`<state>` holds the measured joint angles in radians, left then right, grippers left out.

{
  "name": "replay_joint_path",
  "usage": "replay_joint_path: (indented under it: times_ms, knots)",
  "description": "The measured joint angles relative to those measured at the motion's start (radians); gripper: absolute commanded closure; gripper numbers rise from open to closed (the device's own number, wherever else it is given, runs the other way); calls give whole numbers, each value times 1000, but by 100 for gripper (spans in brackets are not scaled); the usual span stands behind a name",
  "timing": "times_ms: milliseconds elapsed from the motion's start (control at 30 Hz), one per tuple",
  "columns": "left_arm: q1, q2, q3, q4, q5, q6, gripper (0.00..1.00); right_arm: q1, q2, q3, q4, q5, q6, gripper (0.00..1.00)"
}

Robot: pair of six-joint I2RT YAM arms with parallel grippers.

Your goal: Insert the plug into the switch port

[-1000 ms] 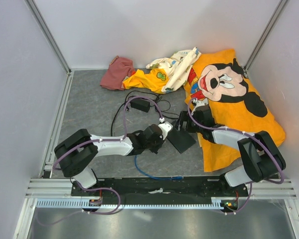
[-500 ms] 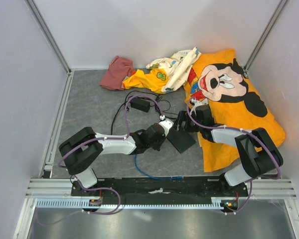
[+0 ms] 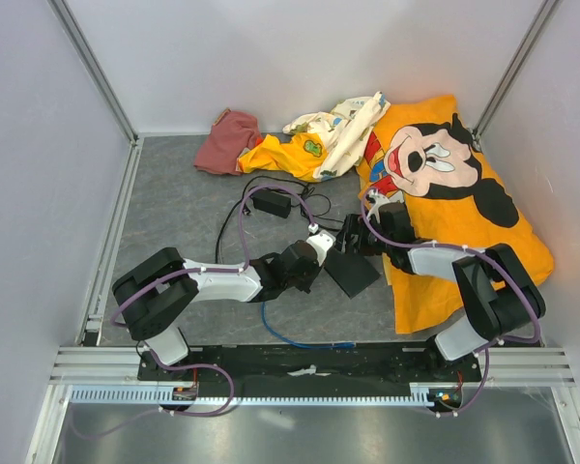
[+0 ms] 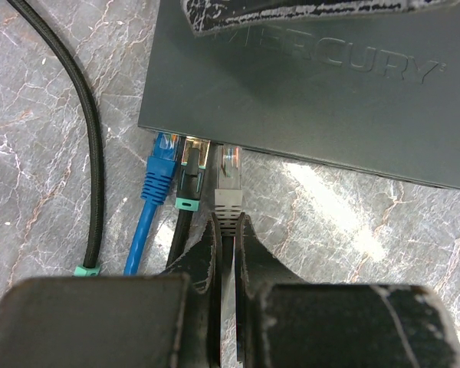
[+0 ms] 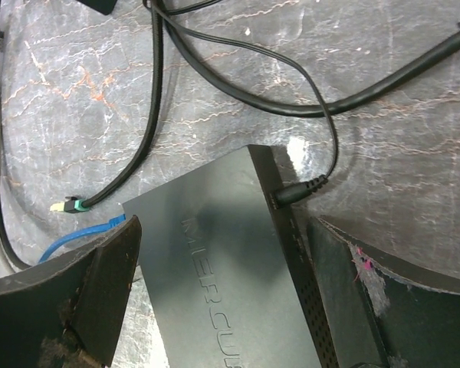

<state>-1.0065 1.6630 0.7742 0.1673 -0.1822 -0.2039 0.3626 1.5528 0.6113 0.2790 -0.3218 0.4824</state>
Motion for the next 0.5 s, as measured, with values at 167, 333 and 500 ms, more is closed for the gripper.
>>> replay_joint_path:
  times_ms: [167, 333, 500]
  knots:
    - [-5, 0, -14, 26, -4, 1, 98, 0, 19, 14, 5, -28, 1, 4]
    - [-16, -7, -43, 70, -18, 3, 98, -3, 35, 28, 5, -46, 1, 4]
    - [-26, -26, -67, 99, -37, 5, 98, -3, 50, 42, 4, -55, 1, 4]
